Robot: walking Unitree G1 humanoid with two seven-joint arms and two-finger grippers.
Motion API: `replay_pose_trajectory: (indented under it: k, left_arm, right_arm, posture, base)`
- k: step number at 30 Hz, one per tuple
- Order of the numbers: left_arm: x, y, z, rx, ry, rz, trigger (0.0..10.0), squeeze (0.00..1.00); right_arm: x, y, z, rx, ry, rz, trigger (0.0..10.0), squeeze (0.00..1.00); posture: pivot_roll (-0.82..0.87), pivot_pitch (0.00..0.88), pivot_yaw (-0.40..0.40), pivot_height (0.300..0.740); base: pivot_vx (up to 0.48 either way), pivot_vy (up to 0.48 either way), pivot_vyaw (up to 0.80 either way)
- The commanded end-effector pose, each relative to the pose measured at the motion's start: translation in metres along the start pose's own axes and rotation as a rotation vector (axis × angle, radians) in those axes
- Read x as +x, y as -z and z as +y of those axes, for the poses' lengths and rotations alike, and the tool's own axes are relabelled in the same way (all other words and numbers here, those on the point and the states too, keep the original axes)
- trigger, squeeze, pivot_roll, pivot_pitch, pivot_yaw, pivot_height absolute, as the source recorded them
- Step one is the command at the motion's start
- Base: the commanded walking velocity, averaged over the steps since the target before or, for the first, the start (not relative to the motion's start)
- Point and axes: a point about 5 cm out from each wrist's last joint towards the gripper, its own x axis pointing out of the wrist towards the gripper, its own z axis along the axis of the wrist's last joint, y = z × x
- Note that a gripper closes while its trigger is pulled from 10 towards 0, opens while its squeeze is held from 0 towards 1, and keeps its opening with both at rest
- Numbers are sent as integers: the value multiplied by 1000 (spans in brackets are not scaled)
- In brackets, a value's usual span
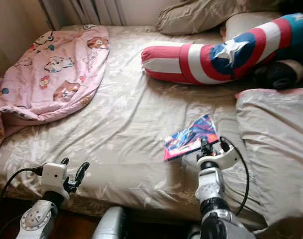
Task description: Clean up the room
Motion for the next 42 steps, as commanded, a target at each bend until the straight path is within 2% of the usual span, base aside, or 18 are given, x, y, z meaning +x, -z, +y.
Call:
replay_pose_trajectory:
  k: [1,5,9,11,15,16,18,23,32,33,34,35,36,42]
  left_arm:
    - [-7,1,7,8,1,25,10000,0]
    - [-12,1,9,19,9,34,10000,0]
    - [-17,-1,10,55,27,46,10000,0]
    - [-22,-1,11,50,29,58,10000,0]
    - [-28,0,10,52,42,70,10000,0]
    - [-31,1,10,53,43,81,10000,0]
    - [-34,1,10,51,43,88,10000,0]
    - [-36,1,8,53,47,97,10000,0]
    - [-36,0,6,49,52,104,10000,0]
    - [-35,0,6,48,52,104,10000,0]
    - [-35,0,5,48,52,104,10000,0]
    - [-35,0,5,47,52,104,10000,0]
    - [-35,0,5,47,52,106,10000,0]
    - [-34,-1,3,43,53,106,10000,0]
  right_arm:
    - [2,-1,1,56,17,-16,10000,0]
    - [1,-3,-6,78,59,-19,10000,0]
    - [-9,-5,-33,-67,260,4,10000,0]
    - [-18,-4,-48,-33,324,-6,10000,0]
    - [-27,-4,-63,-61,401,-5,10000,0]
    - [-35,-3,-75,-38,452,-17,10000,0]
    - [-42,-1,-84,-19,494,-12,10000,0]
    - [-50,1,-94,-23,561,-12,10000,0]
    - [-53,7,-96,10,581,0,10000,12]
    - [-54,8,-96,11,586,4,10000,137]
    - [-54,8,-96,14,588,3,10000,165]
    - [-54,8,-96,18,589,2,10000,424]
    - [-55,9,-97,20,594,3,10000,639]
    - [-61,13,-103,-3,632,26,10000,600]
  posture:
    - [304,160,123,637]
    - [315,164,136,637]
    - [320,173,146,637]
    - [321,181,156,637]
    - [329,187,163,637]
    - [330,191,167,637]
    - [335,196,170,637]
    - [333,204,170,637]
    - [335,212,168,637]
    - [335,214,168,637]
    - [336,215,169,637]
    - [336,216,169,637]
    - [339,217,167,637]
    - [343,221,166,637]
  base:
    - [0,0,0]
    - [0,0,0]
    - [0,0,0]
    - [0,0,0]
    - [0,0,0]
    - [0,0,0]
    - [0,0,0]
    - [0,0,0]
    - [0,0,0]
    - [0,0,0]
    - [0,0,0]
    - [0,0,0]
    - [0,0,0]
    - [0,0,0]
